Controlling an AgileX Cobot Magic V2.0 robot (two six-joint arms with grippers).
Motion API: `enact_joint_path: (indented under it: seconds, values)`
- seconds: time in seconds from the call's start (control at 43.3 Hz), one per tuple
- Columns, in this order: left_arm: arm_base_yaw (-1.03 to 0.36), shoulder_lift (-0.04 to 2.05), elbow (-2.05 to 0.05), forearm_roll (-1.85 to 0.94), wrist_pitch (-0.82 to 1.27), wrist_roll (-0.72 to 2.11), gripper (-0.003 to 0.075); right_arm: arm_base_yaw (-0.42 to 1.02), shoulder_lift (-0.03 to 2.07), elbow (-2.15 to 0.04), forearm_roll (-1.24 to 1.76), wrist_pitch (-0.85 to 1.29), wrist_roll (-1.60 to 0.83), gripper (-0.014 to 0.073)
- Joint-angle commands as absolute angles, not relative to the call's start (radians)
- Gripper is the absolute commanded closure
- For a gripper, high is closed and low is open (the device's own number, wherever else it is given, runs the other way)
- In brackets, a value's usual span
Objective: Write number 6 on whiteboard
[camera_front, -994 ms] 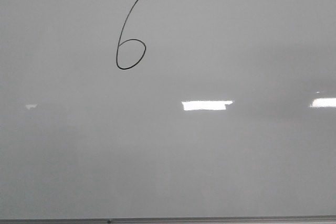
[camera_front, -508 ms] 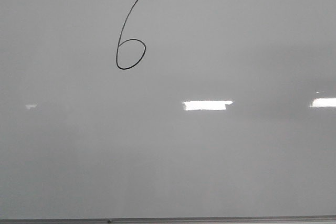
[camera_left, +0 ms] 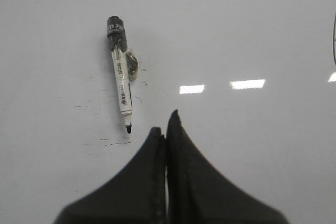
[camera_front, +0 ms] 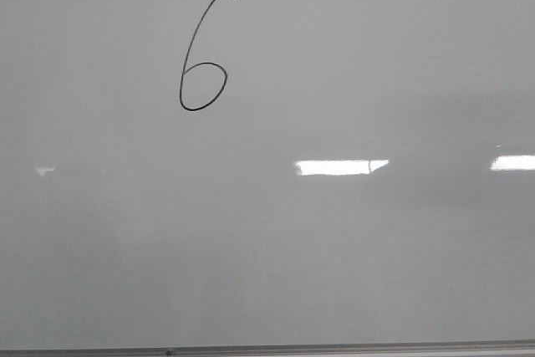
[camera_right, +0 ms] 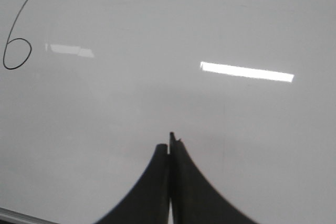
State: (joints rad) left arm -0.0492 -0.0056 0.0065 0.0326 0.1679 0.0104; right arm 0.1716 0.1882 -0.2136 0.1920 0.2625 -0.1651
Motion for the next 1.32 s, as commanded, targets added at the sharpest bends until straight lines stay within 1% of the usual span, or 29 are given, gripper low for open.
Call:
enact_joint_path:
  seconds: [0.0,0.069,0.254,0.347,0.393,1.294]
  values:
    - [-0.054,-0.020,0.012,0.031,0.077,0.000,0.0741,0.157,0.132,-0.180,0.093,0.158,-0.042,0.0662]
    - [-0.054,-0.020,0.012,0.031,0.077,0.000,0.0741,0.131,0.084,-0.131,0.059,0.153,0.009,0.0662]
    - [-0.054,-0.020,0.012,0.031,0.077,0.000,0.0741,0.026,-0.025,-0.030,0.059,0.142,0.013,0.0662]
    - [-0.054,-0.020,0.012,0.031,0.077,0.000,0.0741,-0.003,-0.027,0.016,0.062,0.095,0.013,0.0662]
    - [-0.054,-0.020,0.012,0.031,0.077,0.000,0.0741,-0.007,-0.029,0.011,0.062,0.120,0.013,0.0662]
    - [-0.054,-0.020,0.012,0.031,0.077,0.000,0.0741,-0.007,-0.029,0.012,0.062,0.120,0.013,0.0662]
